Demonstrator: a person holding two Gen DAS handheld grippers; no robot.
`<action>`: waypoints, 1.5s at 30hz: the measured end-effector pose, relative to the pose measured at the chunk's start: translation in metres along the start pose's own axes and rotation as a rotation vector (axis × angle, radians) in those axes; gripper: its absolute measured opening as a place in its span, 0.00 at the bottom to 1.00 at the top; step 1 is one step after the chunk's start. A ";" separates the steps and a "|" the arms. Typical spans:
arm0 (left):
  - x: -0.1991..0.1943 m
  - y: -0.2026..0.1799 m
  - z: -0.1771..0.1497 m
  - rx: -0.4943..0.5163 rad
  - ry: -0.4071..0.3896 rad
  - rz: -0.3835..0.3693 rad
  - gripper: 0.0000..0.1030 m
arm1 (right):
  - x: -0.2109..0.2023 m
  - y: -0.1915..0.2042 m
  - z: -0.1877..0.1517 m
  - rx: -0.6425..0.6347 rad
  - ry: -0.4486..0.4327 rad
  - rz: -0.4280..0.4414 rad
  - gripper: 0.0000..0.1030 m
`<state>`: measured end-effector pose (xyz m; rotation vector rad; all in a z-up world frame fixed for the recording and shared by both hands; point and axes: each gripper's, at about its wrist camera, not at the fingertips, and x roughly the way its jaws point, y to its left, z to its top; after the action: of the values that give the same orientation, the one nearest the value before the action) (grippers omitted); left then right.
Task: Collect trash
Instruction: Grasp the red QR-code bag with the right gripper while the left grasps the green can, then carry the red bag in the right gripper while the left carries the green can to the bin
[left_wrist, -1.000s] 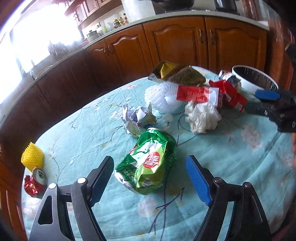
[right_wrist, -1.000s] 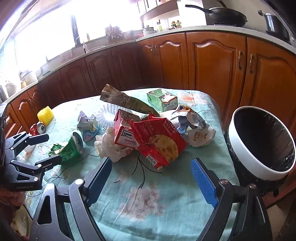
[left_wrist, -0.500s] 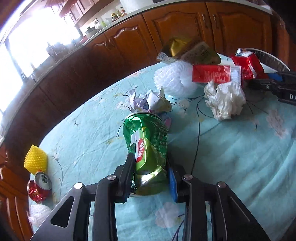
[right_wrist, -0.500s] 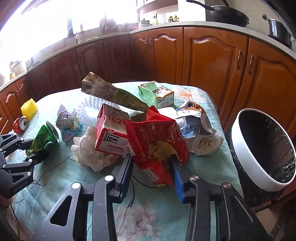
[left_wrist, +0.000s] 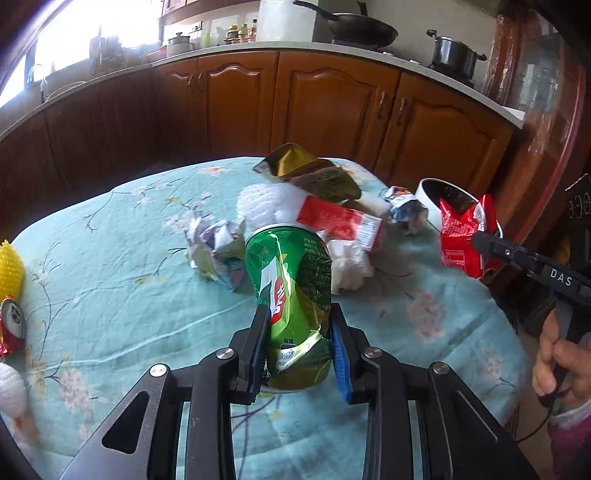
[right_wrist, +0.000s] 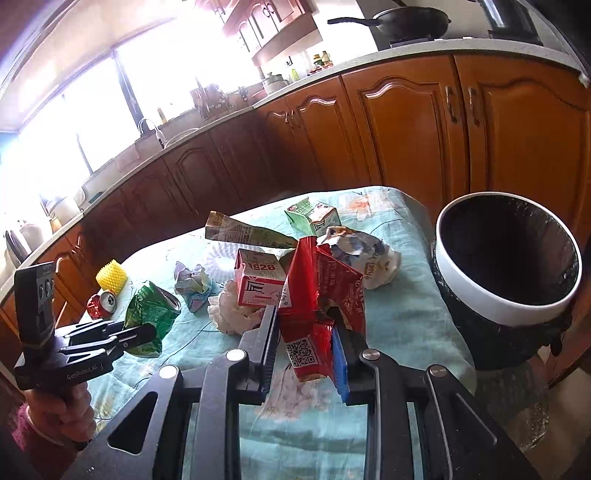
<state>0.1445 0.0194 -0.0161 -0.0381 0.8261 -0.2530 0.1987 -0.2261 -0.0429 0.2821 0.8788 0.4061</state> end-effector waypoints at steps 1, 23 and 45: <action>-0.001 -0.006 0.001 0.008 0.001 -0.016 0.28 | -0.004 -0.004 -0.001 0.016 -0.002 0.006 0.26; 0.058 -0.117 0.048 0.160 0.014 -0.196 0.28 | -0.067 -0.097 0.008 0.179 -0.116 -0.101 0.26; 0.174 -0.195 0.140 0.216 0.090 -0.267 0.29 | -0.058 -0.181 0.057 0.279 -0.129 -0.117 0.26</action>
<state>0.3194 -0.2198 -0.0212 0.0662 0.8793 -0.5982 0.2519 -0.4170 -0.0409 0.5055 0.8206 0.1537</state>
